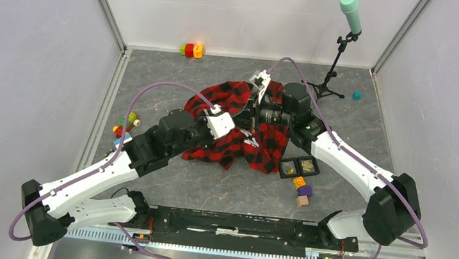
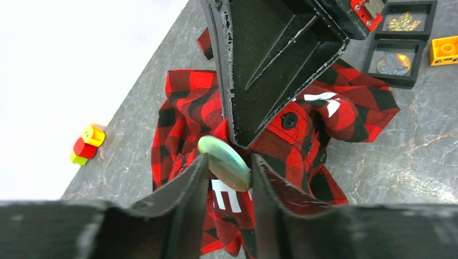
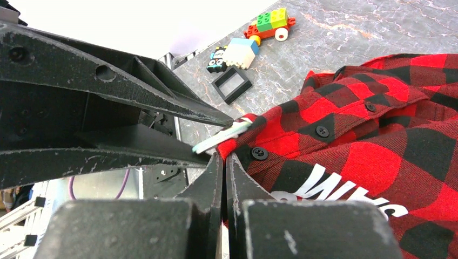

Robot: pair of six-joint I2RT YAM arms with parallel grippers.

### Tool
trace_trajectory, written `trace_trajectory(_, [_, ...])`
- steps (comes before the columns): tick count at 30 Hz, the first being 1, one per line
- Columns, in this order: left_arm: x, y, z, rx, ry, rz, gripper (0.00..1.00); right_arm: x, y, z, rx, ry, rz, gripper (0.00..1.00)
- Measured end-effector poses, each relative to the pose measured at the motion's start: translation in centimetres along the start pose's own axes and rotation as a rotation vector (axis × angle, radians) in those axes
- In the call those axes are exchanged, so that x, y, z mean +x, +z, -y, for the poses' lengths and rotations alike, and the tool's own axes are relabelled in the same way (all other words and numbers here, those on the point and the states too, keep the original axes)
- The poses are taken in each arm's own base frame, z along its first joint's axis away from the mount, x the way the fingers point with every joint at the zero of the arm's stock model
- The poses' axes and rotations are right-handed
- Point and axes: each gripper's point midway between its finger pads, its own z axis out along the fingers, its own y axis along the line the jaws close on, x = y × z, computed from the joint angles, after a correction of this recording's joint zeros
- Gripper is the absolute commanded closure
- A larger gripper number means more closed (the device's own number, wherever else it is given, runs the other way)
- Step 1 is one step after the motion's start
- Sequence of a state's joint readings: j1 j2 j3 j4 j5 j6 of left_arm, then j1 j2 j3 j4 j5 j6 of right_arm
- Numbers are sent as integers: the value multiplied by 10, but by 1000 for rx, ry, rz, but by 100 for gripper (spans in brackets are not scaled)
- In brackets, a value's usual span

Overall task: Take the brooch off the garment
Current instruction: Remove the brooch from the clothes.

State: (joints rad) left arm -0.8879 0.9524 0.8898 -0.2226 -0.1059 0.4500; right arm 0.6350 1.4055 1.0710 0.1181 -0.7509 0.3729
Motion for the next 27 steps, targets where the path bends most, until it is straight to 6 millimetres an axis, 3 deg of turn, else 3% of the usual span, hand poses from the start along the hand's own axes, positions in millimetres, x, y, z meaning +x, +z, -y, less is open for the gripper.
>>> trace_trajectory(12, [-6,-5,-14,-73,-93,-16,98,5,-2,7,45,-13,-15,100])
trace_trajectory(21, [-1,-6,-35,-143,-425,43,98,6,1,5,34,-46,-11,100])
trace_trajectory(27, [8,5,-32,-96,-636,109,98,14,2,6,32,-44,-16,100])
